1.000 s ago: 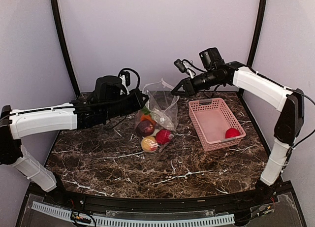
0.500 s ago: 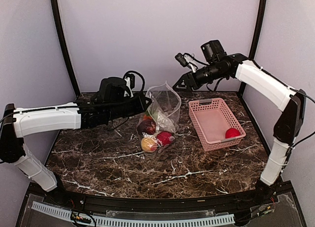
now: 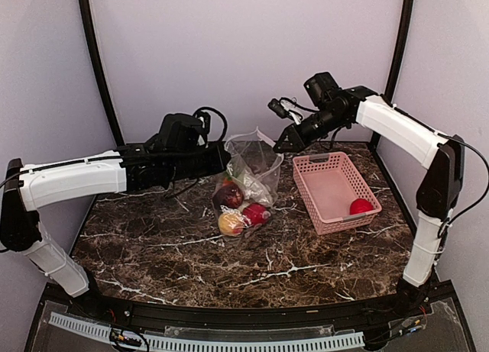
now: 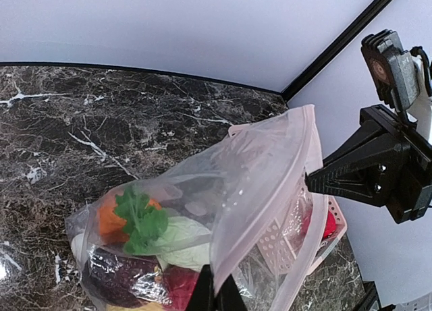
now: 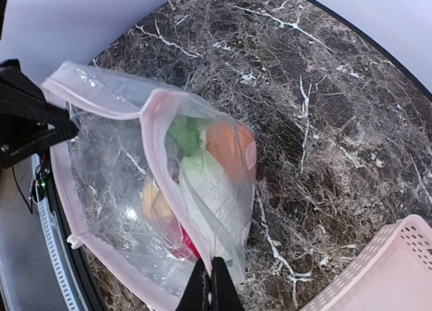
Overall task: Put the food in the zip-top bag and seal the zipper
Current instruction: Adjust the zipper food storage bag at the center of the board.
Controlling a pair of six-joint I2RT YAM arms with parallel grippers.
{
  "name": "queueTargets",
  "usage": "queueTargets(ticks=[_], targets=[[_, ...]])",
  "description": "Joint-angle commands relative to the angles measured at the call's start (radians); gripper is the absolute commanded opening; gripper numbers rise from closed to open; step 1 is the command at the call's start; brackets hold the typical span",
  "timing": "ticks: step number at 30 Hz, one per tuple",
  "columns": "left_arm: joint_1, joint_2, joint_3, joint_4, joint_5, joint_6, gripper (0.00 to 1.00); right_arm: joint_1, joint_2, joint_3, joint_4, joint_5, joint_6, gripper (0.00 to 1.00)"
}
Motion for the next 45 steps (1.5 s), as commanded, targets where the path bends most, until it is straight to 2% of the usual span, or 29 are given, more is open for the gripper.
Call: queueTargets(ticks=[1,2,7,8,9,10,12,13,17,25,36,41,45], targets=[[-0.005,0.028,0.185,-0.297,-0.034,0.083,0.01,-0.002,0.021,0.094,-0.034,0.032,-0.029,0.00],[-0.005,0.048,0.226,-0.344,-0.030,0.102,0.01,-0.003,0.025,0.124,-0.032,0.039,-0.031,0.00],[0.018,0.226,0.664,-0.772,-0.023,0.274,0.01,-0.014,0.089,0.317,0.015,0.040,-0.028,0.00],[0.036,0.263,0.817,-0.828,-0.024,0.294,0.01,-0.017,0.108,0.359,0.028,0.031,-0.018,0.00],[0.044,0.344,0.900,-0.955,-0.034,0.325,0.01,-0.020,0.126,0.400,0.036,0.011,-0.004,0.00],[0.055,0.383,1.071,-1.074,-0.042,0.336,0.01,-0.021,0.136,0.430,0.052,-0.013,0.014,0.00],[0.062,0.474,1.262,-1.176,-0.042,0.368,0.01,-0.021,0.137,0.449,0.089,-0.056,0.048,0.00],[0.064,0.494,1.286,-1.185,-0.018,0.384,0.01,-0.022,0.130,0.440,0.117,-0.072,0.068,0.00],[0.094,0.475,1.213,-1.168,0.114,0.374,0.01,-0.022,0.099,0.363,0.169,-0.111,0.095,0.00],[0.101,0.500,1.024,-1.158,0.321,0.327,0.01,-0.024,0.032,0.135,0.121,-0.204,0.074,0.01],[0.090,0.393,0.787,-0.790,0.413,0.300,0.01,-0.205,-0.168,-0.018,0.068,-0.250,-0.012,0.44],[0.090,0.349,0.725,-0.636,0.426,0.315,0.01,-0.308,-0.255,-0.104,0.015,-0.216,-0.086,0.53],[0.087,0.320,0.713,-0.572,0.412,0.355,0.01,-0.402,-0.319,-0.208,0.002,-0.213,-0.121,0.57]])
